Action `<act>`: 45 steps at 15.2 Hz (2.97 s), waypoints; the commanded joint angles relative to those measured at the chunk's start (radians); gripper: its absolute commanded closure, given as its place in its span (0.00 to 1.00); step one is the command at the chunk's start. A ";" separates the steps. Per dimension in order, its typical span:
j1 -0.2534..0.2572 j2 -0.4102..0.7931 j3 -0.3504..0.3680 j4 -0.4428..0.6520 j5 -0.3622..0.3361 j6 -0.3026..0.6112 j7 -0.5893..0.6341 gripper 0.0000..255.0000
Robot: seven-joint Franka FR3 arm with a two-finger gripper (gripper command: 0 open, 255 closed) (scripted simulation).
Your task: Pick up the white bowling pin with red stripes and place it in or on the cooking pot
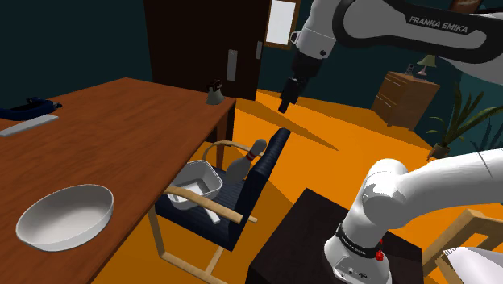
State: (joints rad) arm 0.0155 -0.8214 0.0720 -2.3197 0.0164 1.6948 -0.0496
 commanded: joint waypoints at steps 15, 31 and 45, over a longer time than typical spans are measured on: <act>-0.072 0.251 -0.176 -0.164 -0.078 0.411 -0.166 0.00; -0.100 0.799 -0.368 -0.034 0.041 0.811 -0.439 0.00; -0.127 1.017 -0.360 0.037 0.184 0.941 -0.566 0.00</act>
State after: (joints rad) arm -0.1088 0.1884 -0.2857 -2.2765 0.1990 2.6347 -0.6153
